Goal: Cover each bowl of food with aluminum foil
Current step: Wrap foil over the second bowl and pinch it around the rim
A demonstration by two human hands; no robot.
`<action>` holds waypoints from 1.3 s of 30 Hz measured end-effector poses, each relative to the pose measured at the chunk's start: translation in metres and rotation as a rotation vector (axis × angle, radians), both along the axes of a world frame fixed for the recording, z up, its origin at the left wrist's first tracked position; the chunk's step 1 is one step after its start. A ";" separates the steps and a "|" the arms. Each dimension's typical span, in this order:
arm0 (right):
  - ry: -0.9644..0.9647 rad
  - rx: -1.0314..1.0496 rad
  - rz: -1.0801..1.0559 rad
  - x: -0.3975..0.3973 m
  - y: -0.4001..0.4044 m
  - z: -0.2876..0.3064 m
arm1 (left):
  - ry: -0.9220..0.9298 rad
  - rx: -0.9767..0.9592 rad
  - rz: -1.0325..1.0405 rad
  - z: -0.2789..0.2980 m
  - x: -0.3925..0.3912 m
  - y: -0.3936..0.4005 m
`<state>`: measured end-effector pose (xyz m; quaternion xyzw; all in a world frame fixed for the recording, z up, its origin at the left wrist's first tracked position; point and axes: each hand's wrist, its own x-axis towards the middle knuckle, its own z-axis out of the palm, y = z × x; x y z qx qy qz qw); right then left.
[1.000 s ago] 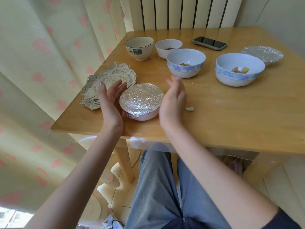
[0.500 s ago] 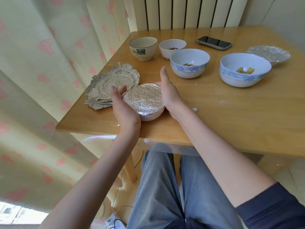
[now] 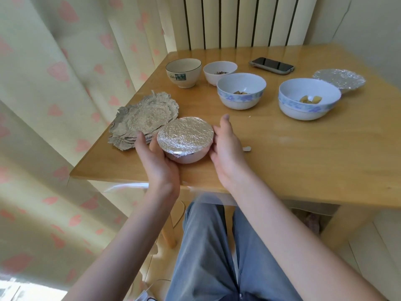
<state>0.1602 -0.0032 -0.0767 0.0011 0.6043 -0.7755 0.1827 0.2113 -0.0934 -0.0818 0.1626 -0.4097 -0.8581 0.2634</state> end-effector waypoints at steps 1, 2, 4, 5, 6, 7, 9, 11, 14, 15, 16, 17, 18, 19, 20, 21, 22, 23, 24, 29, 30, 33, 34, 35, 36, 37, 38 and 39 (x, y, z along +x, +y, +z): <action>-0.007 -0.017 -0.014 0.001 0.001 0.002 | 0.003 -0.009 0.000 0.002 0.000 0.003; -0.006 -0.034 -0.031 0.000 0.004 0.003 | 0.011 -0.021 -0.007 0.005 0.000 0.007; 0.021 -0.053 -0.066 -0.001 0.018 0.012 | 0.032 -0.066 -0.035 0.011 -0.005 0.017; 0.038 -0.058 -0.094 -0.002 0.027 0.019 | 0.047 -0.088 -0.056 0.015 -0.011 0.024; 0.060 -0.066 -0.128 -0.004 0.039 0.024 | 0.057 -0.105 -0.080 0.019 -0.018 0.034; 0.080 -0.071 -0.164 -0.006 0.052 0.029 | 0.062 -0.117 -0.107 0.023 -0.025 0.046; 0.098 -0.078 -0.245 -0.010 0.083 0.040 | 0.059 -0.122 -0.176 0.031 -0.041 0.076; 0.108 -0.113 -0.346 -0.014 0.120 0.047 | 0.054 -0.134 -0.279 0.037 -0.054 0.112; 0.151 -0.157 -0.479 -0.019 0.180 0.057 | 0.072 -0.112 -0.432 0.045 -0.072 0.170; 0.161 -0.156 -0.519 -0.021 0.200 0.059 | 0.062 -0.103 -0.477 0.048 -0.079 0.189; 0.163 -0.148 -0.562 -0.025 0.220 0.060 | 0.049 -0.100 -0.514 0.051 -0.087 0.209; 0.162 -0.143 -0.601 -0.029 0.238 0.061 | 0.041 -0.096 -0.555 0.053 -0.094 0.228; 0.161 -0.138 -0.638 -0.034 0.254 0.061 | 0.041 -0.100 -0.592 0.054 -0.101 0.246; 0.157 -0.132 -0.670 -0.041 0.270 0.059 | 0.050 -0.104 -0.624 0.053 -0.110 0.262; 0.152 -0.124 -0.698 -0.050 0.283 0.057 | 0.064 -0.110 -0.643 0.052 -0.120 0.276; 0.144 -0.120 -0.722 -0.059 0.296 0.055 | 0.081 -0.103 -0.668 0.049 -0.132 0.289; 0.136 -0.124 -0.746 -0.068 0.307 0.052 | 0.086 -0.094 -0.685 0.047 -0.143 0.301; 0.127 -0.134 -0.770 -0.076 0.315 0.049 | 0.068 -0.093 -0.692 0.045 -0.153 0.311; 0.116 -0.142 -0.793 -0.084 0.323 0.045 | 0.046 -0.104 -0.702 0.042 -0.163 0.321; 0.071 -0.172 -0.859 -0.114 0.351 0.025 | -0.005 -0.157 -0.809 0.027 -0.201 0.347; 0.064 -0.184 -0.873 -0.119 0.354 0.022 | -0.016 -0.164 -0.820 0.024 -0.207 0.348; 0.051 -0.215 -0.894 -0.128 0.351 0.013 | -0.073 -0.187 -0.820 0.020 -0.219 0.343; 0.047 -0.211 -0.904 -0.130 0.348 0.010 | -0.094 -0.183 -0.816 0.019 -0.222 0.341; 0.040 -0.192 -0.916 -0.132 0.347 0.007 | -0.116 -0.173 -0.810 0.020 -0.222 0.340; 0.037 -0.166 -0.922 -0.133 0.346 0.004 | -0.135 -0.167 -0.794 0.023 -0.220 0.340; 0.036 -0.158 -0.924 -0.135 0.346 0.002 | -0.140 -0.159 -0.783 0.024 -0.219 0.341; 0.028 -0.185 -0.925 -0.136 0.347 0.001 | -0.140 -0.158 -0.772 0.025 -0.220 0.341; 0.024 -0.223 -0.925 -0.135 0.346 0.001 | -0.145 -0.165 -0.738 0.025 -0.220 0.341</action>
